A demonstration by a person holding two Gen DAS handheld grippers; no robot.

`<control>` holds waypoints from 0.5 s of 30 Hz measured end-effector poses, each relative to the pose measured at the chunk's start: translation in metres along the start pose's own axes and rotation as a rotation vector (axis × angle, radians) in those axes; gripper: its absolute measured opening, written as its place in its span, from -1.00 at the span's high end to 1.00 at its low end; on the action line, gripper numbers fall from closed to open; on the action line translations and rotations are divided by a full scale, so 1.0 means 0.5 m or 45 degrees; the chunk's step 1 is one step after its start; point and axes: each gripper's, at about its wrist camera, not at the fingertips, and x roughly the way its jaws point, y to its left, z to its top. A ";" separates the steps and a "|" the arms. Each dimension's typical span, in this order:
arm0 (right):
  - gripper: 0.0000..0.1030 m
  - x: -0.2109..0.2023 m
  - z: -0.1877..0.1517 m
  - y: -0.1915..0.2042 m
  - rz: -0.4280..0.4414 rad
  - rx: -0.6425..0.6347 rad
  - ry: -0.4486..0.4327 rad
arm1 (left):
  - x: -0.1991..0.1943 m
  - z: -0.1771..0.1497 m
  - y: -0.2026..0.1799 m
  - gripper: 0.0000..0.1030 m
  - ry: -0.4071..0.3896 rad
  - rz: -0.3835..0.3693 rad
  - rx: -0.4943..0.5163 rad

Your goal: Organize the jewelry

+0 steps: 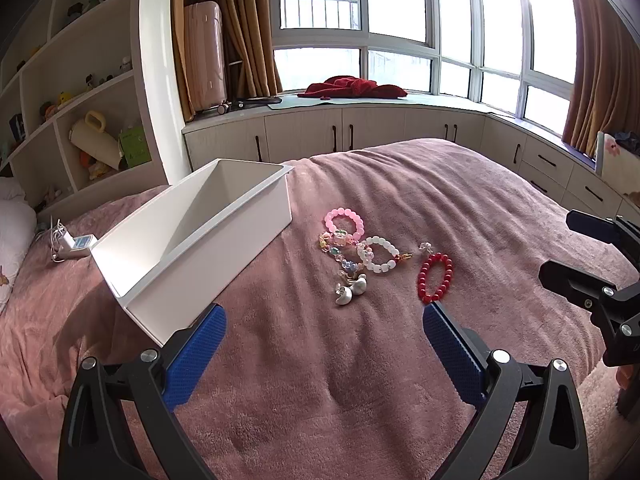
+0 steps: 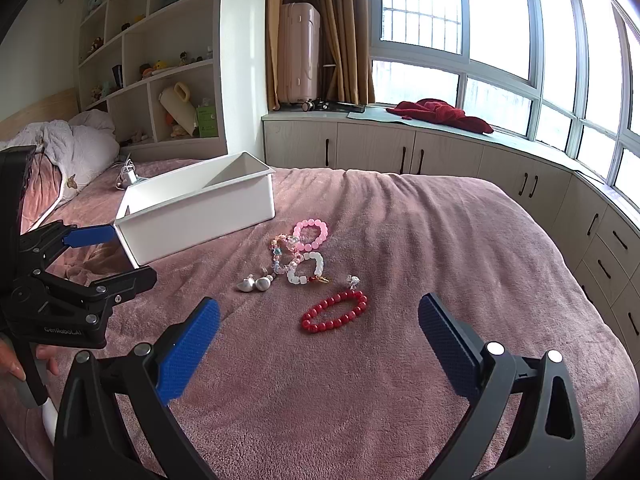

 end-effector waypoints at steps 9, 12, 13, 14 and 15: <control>-0.91 0.000 0.000 0.000 0.000 0.000 -0.001 | 0.001 -0.002 0.002 -0.93 0.004 0.001 0.002; -0.91 -0.001 0.001 0.000 -0.002 -0.001 0.000 | 0.001 -0.004 0.003 -0.93 0.006 0.003 0.003; -0.91 -0.001 0.001 -0.001 -0.003 0.000 -0.001 | 0.001 -0.006 0.005 -0.93 0.007 0.005 0.004; -0.91 0.000 0.000 0.001 -0.004 0.001 0.001 | 0.003 -0.007 0.008 -0.93 0.010 0.007 0.004; -0.91 0.001 0.000 0.001 -0.004 0.002 0.003 | 0.004 -0.008 0.009 -0.93 0.012 0.007 0.004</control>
